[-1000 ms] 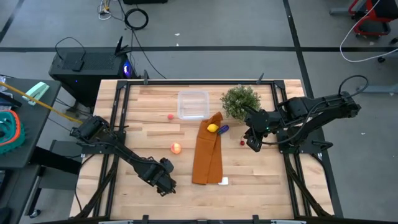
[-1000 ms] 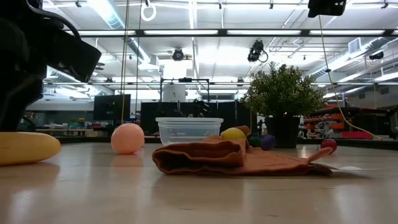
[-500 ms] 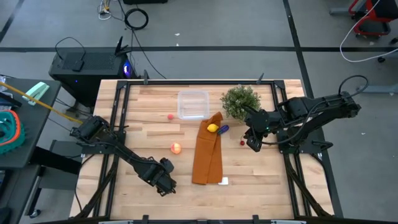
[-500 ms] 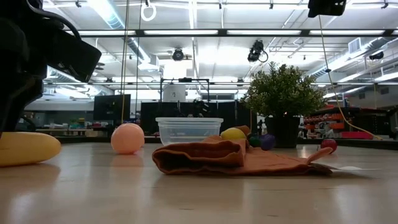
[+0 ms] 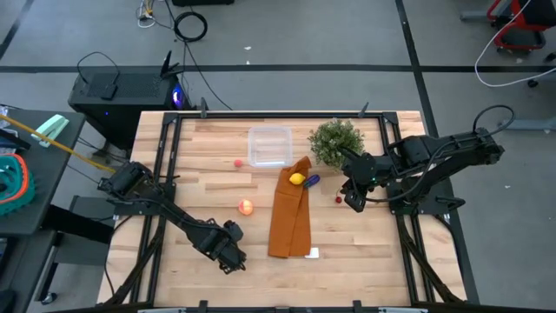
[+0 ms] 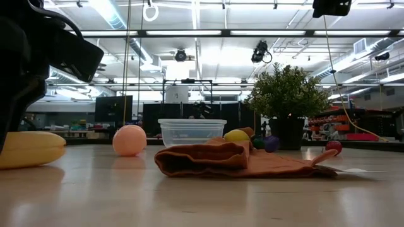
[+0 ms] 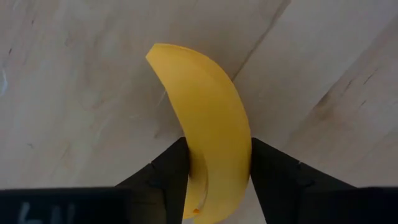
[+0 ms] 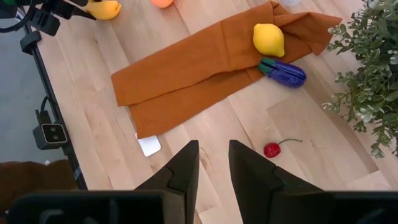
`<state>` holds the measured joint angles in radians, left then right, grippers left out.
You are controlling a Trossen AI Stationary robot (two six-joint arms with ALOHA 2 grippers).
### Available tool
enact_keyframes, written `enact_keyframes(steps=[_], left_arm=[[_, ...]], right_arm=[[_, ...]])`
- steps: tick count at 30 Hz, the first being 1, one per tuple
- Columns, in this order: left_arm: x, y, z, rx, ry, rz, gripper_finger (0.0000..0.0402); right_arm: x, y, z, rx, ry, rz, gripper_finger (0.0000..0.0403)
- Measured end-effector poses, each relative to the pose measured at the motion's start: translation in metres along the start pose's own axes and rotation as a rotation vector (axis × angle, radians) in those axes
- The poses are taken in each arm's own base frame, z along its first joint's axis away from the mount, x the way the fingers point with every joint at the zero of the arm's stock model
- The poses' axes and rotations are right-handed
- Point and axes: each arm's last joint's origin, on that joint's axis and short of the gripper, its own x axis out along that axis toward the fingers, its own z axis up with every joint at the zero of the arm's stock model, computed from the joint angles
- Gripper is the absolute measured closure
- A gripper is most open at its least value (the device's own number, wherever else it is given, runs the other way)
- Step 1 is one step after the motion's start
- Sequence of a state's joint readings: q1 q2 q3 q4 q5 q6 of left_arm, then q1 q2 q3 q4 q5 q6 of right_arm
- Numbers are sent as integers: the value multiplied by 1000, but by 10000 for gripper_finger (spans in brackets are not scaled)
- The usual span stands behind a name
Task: Pick and placing Produce into tupperware
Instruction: Put the yellow banana into the transparent bin
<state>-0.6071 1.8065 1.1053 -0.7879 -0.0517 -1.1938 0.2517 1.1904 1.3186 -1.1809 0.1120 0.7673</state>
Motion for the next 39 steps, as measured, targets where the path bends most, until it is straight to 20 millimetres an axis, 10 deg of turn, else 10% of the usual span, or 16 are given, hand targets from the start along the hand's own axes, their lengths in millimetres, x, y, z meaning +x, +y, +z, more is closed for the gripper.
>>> enact_keyframes(steps=[18,39], left_arm=[[-28,-20,11,47,-36,-85,231],[-43,14,74,126,-75,-66,241]], right_arm=[[0,0,0,-1,0,0,308],[0,0,0,-5,0,1,308]])
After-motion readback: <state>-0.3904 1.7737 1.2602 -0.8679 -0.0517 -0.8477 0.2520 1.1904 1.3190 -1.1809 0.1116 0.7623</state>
